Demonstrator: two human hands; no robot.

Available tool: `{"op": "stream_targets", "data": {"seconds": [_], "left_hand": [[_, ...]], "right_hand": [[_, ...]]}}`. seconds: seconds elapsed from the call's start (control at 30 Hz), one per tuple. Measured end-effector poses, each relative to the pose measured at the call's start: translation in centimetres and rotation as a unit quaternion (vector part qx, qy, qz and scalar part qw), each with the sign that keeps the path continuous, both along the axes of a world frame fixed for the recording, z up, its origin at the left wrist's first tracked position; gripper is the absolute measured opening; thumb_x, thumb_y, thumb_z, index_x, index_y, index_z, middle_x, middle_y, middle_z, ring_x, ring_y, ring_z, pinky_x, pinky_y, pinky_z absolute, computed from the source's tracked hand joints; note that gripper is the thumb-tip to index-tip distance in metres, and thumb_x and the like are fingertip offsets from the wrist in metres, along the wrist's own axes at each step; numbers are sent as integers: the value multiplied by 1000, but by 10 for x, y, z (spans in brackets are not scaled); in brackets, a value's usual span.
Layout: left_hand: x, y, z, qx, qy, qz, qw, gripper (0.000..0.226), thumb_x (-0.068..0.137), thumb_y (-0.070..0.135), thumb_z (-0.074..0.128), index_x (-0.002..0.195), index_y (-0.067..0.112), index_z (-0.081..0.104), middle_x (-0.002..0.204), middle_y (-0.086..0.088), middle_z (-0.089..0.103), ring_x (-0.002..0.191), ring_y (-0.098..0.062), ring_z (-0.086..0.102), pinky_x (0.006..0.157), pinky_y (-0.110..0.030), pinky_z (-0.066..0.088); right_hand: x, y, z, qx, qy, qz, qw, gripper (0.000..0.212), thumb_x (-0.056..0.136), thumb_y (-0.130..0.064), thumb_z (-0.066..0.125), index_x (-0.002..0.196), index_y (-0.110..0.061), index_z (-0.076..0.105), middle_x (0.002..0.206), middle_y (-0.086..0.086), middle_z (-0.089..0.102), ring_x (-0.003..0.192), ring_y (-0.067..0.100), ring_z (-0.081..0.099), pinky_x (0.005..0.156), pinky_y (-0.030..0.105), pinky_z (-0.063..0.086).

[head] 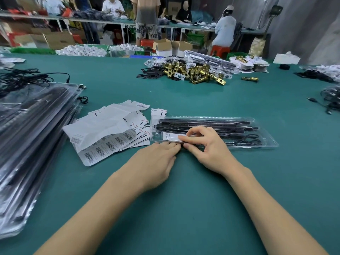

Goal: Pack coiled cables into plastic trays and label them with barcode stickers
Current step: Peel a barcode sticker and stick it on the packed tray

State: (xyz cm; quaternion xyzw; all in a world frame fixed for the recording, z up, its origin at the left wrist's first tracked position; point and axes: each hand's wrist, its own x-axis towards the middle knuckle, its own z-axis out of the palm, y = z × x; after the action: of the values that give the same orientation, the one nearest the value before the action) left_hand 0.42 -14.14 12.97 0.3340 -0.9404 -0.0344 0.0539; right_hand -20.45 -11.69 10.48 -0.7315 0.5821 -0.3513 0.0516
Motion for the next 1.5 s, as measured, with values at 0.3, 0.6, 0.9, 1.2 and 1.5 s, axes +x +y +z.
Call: {"op": "stream_targets", "data": {"seconds": [0.3, 0.6, 0.9, 1.2, 1.5], "left_hand": [[0, 7, -6, -53, -46, 0, 998, 59, 106, 27, 22, 159, 15, 0, 167, 2, 2, 153, -13, 5, 124, -30, 2], [-16, 15, -2, -81, -43, 40, 995, 56, 105, 19, 30, 158, 14, 11, 162, 1, 22, 146, -16, 25, 116, -30, 25], [-1, 13, 23, -86, 9, 98, 991, 29, 99, 42, 41, 90, 24, 62, 91, 3, 65, 89, -23, 62, 62, -32, 34], [17, -33, 0, 80, 196, 291, 933, 29, 97, 38, 51, 107, 11, 58, 98, -6, 65, 96, -29, 59, 84, -42, 52], [-4, -54, 8, 249, 247, 332, 876, 18, 79, 19, 63, 63, 15, 58, 59, 1, 50, 59, -21, 40, 57, -25, 33]], "right_hand": [[3, 0, -1, -3, 38, -22, 999, 27, 95, -29, 67, 120, -38, 72, 113, -13, 59, 99, 10, 45, 97, 27, 41], [5, 0, 1, 9, 41, -31, 999, 26, 96, -32, 65, 117, -45, 72, 113, -16, 58, 98, 10, 46, 97, 40, 44], [5, 3, 0, 10, 50, -27, 998, 25, 94, -32, 66, 114, -46, 73, 112, -16, 58, 97, 9, 45, 95, 31, 42], [8, 4, 2, 3, 42, -10, 999, 27, 90, -27, 74, 116, -35, 75, 88, -6, 56, 94, 15, 45, 89, 25, 42], [29, 29, -3, 31, 99, -47, 994, 42, 95, -39, 61, 136, -26, 62, 107, -1, 47, 109, 17, 41, 97, 27, 41]]}}
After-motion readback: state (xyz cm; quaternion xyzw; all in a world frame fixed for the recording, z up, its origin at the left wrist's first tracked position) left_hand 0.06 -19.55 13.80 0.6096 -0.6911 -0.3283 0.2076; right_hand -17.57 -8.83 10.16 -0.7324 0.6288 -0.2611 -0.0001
